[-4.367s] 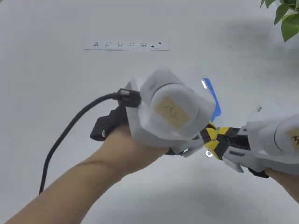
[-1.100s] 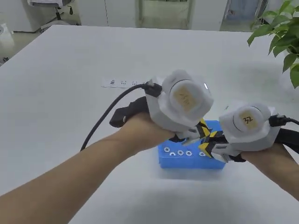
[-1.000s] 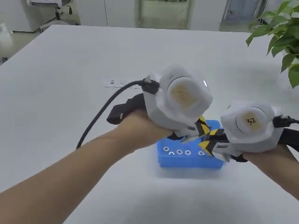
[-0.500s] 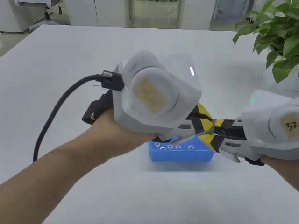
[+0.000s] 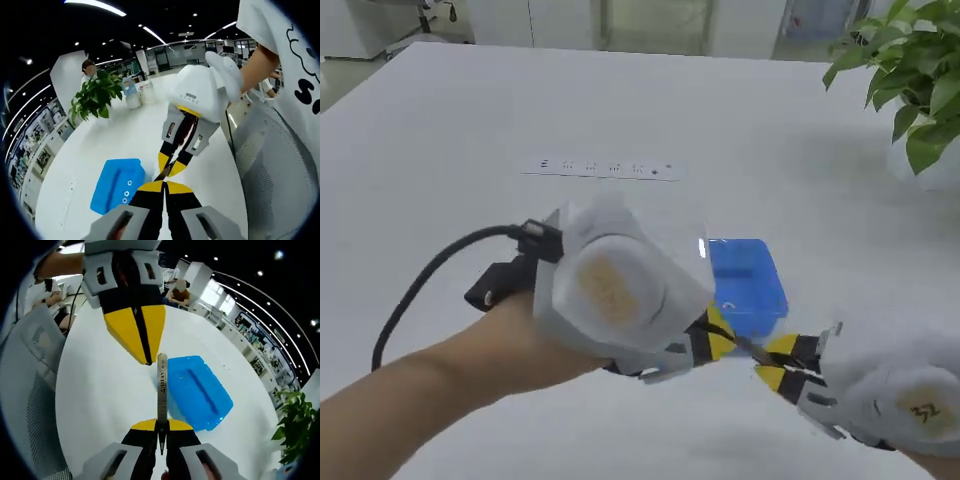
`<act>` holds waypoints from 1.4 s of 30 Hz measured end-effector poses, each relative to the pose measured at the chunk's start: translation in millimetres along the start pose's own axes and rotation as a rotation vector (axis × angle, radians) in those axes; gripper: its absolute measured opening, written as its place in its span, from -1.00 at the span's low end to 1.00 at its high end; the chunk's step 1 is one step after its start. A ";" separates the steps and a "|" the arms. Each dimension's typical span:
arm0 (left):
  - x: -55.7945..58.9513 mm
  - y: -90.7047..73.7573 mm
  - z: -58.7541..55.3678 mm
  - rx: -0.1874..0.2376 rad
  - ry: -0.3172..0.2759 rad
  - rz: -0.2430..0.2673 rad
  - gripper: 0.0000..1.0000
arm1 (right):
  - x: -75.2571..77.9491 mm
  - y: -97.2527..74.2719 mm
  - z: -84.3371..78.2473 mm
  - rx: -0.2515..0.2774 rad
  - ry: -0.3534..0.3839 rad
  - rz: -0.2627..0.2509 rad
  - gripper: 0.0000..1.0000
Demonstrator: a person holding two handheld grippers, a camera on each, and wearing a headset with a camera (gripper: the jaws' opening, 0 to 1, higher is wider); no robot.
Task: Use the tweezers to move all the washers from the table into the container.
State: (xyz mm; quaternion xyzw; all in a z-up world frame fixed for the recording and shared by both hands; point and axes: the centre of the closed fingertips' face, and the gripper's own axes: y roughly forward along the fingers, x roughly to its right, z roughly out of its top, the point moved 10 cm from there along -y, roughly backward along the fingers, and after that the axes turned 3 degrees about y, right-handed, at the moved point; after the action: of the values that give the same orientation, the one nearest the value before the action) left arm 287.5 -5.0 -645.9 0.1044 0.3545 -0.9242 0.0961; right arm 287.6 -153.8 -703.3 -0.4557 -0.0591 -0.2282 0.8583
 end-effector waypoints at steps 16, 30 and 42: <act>9.7 8.2 -43.7 -0.085 -0.369 -0.027 -0.82 | -20.3 13.4 -4.9 -0.026 -0.099 0.062 -0.96; 12.6 30.1 -60.1 -0.203 -0.481 -0.235 -0.44 | -32.6 11.2 -1.2 -0.019 -0.197 0.095 -0.96; 16.6 45.5 -67.2 -0.315 -0.511 -0.339 -0.95 | -48.5 16.7 2.6 -0.032 -0.368 0.104 -0.96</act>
State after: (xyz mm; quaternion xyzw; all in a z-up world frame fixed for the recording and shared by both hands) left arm 291.4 5.5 -728.0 -0.2068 0.4695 -0.8573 0.0418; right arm 252.2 -127.3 -729.4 -0.5056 -0.1879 -0.0971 0.8364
